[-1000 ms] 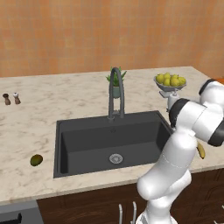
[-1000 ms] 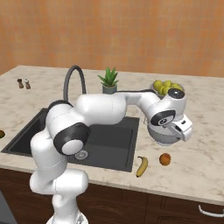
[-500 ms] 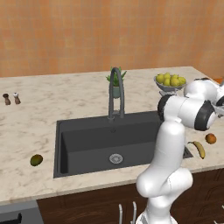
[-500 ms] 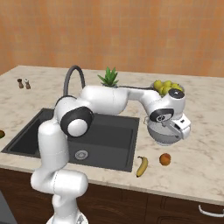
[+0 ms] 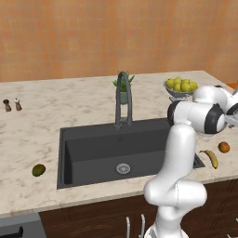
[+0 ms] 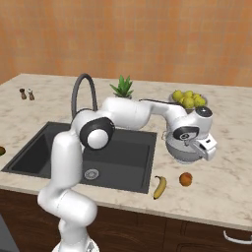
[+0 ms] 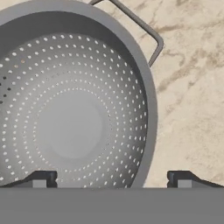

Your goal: Put the colander in the sink, put the mango, peach, banana in the colander, and turn on the sink faucet and pour water over the colander.

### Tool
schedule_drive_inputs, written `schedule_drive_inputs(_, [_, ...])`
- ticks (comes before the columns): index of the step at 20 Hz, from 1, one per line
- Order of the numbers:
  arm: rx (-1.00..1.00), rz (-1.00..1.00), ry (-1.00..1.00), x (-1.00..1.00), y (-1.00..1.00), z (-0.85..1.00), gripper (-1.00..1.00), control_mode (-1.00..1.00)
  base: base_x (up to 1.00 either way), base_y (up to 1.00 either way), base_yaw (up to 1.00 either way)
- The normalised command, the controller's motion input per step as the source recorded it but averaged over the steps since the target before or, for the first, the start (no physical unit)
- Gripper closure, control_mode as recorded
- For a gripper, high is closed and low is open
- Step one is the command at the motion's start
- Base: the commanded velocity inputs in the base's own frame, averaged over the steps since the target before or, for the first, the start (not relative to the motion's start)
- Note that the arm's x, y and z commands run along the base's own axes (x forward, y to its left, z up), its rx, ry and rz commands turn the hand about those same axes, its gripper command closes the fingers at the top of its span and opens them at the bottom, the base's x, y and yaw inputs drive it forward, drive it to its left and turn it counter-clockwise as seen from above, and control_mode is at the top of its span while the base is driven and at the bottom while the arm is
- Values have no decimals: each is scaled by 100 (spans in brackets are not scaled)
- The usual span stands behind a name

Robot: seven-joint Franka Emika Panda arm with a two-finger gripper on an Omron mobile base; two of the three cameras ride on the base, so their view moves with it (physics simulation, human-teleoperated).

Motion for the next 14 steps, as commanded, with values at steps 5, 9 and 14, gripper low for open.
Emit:
schedule_drive_inputs(5, [0, 0, 0, 0, -6, -27, -100, -100, 0, 0, 0])
schedule_drive_inputs(9, [0, 0, 0, 0, 0, -20, -100, -100, 0, 0, 0])
schedule_drive_inputs(14, [0, 0, 0, 0, 0, -14, 100, -100, 0, 0, 0])
